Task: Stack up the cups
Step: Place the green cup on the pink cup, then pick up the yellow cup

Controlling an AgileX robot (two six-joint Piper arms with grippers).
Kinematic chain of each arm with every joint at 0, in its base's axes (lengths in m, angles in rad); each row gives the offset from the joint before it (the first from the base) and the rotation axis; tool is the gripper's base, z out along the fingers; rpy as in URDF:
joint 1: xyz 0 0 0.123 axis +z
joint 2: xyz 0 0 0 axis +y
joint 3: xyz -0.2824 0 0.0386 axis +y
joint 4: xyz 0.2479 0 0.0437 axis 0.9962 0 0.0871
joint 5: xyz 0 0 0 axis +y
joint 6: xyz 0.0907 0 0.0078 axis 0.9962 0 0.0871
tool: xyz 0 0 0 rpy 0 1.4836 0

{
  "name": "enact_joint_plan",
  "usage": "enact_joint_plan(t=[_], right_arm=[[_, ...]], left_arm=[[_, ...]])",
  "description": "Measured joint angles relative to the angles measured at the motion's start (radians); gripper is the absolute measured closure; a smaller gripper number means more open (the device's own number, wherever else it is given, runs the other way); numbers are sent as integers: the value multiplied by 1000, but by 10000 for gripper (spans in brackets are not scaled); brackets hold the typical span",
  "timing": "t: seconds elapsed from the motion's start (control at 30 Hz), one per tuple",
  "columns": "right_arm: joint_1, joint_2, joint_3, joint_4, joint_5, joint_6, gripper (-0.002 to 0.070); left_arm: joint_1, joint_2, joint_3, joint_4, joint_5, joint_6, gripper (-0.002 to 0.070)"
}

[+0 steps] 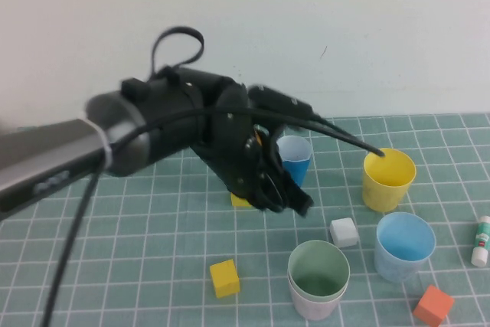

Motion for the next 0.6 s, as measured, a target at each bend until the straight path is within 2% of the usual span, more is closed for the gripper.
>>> enact_joint_plan(t=[0.1,0.23,0.3,0.47,0.6], right_arm=[[0,25,0,0,25,-2,678],[0,68,0,2,38,-2,678],[0,92,-7,1,48,-2,678],[26,167,-37,22,41,-17,678],[80,242,-63,105,14,-99,678]], left_arm=[[8,-84,0,199,-33,-127,643],[38,-231,0,461,-47,-330,668],[60,-318,0,545,-55,-409,671],[88,-528,5,578,-85,-468,673],[90,-694,107,509,-107,-474,673]])
